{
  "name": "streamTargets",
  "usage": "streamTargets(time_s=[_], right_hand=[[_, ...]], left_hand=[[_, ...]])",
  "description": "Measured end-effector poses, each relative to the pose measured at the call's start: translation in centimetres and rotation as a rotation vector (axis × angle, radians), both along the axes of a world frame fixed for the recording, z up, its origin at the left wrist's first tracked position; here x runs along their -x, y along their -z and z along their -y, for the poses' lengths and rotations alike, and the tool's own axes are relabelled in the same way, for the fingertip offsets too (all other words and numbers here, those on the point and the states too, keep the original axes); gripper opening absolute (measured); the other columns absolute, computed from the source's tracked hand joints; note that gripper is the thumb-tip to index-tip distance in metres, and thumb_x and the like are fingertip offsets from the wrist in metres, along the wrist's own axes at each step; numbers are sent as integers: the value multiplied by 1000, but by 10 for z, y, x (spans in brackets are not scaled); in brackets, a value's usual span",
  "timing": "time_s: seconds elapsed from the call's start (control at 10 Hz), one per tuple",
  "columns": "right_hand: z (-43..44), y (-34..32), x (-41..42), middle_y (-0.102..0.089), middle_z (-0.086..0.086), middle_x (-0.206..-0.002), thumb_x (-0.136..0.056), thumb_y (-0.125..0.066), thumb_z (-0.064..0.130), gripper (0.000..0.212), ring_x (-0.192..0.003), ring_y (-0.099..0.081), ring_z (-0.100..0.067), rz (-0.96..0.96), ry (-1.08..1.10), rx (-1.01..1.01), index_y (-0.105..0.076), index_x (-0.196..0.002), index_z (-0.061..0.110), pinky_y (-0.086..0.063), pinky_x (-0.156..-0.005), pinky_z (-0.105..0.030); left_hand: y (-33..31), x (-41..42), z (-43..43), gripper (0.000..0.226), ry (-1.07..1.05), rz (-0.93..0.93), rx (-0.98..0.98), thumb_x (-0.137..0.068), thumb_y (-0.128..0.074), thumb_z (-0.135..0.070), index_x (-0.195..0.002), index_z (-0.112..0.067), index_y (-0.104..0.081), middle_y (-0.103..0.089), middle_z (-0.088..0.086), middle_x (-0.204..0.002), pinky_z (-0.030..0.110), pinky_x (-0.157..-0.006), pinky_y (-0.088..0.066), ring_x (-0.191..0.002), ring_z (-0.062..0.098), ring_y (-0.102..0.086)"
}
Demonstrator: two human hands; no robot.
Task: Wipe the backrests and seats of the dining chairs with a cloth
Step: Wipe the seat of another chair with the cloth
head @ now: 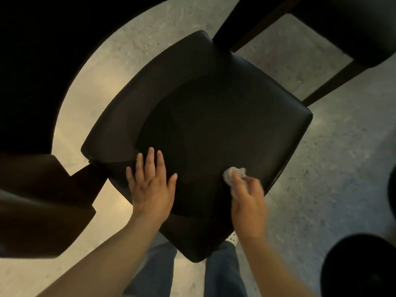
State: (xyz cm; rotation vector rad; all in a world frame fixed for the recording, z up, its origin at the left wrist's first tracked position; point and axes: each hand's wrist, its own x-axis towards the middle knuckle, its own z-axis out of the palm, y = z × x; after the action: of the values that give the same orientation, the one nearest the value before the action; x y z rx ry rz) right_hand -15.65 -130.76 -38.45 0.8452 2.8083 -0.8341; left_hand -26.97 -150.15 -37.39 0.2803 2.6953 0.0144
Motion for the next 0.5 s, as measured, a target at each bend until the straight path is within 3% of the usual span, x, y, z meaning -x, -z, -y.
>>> streamTargets(time_s=[0.1,0.2,0.3,0.5], right_hand=[[-22,-9,-14,-52,0,-115,-96,-48,33,31,-101,-56,-20,-100,255,-5,-53,-126,31,-48,-78,-30],[-19,-28,4,-50,-5,-119,-89,-58,12,48,-101,-54,-19,-143,150,-41,-50,-135,24,-45,-79,-27],[11,-43,54,-53,-3,-113,-86,-67,11,54,-92,-55,-13,-211,-92,-34,-51,-137,21,-52,-72,-27],[54,-40,163,-43,-1,-122,-94,-54,33,56,-92,-50,-8,-147,-268,30,-32,-145,28,-51,-71,-25]], left_hand=[[-3,-1,-2,73,19,14,-34,-92,-9,-55,-155,-17,-7,-5,7,-162,51,-118,-6,-149,29,-1],[-8,-2,0,72,-17,5,-66,-93,-12,-54,-154,-16,-15,-14,7,-161,51,-117,-10,-148,30,-8],[-15,-5,5,71,-73,4,-103,-94,-19,-52,-153,-14,-23,-21,9,-159,52,-116,-13,-147,31,-15],[-15,2,19,65,-181,24,-169,-97,-30,-49,-153,-16,-23,-20,7,-160,48,-119,-12,-148,28,-10]])
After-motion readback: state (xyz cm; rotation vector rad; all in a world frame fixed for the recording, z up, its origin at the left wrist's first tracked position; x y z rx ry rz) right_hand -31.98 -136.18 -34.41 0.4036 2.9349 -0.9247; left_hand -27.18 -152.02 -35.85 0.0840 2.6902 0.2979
